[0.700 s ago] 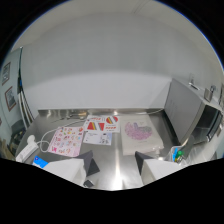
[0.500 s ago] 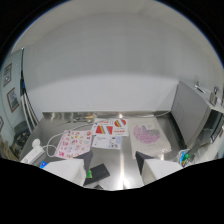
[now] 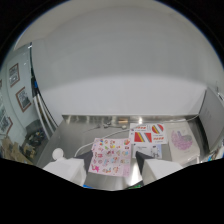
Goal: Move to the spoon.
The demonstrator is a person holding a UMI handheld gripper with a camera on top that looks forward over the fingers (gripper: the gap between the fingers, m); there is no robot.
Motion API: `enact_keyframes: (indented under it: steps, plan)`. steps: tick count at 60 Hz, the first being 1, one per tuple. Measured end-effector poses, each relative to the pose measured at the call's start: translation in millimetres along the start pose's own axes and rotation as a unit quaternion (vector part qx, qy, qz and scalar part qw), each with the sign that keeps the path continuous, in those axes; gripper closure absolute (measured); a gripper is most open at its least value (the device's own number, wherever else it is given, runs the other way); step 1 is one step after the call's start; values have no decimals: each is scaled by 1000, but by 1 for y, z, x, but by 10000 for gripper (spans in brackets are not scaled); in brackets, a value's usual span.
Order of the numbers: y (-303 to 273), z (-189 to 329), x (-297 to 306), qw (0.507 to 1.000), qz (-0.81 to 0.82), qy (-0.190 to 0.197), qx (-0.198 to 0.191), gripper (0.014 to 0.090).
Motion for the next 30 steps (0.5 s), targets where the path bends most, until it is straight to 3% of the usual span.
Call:
enact_keyframes:
  steps: [30]
  plan:
    - [-32, 149, -29, 998, -7, 57, -17, 212]
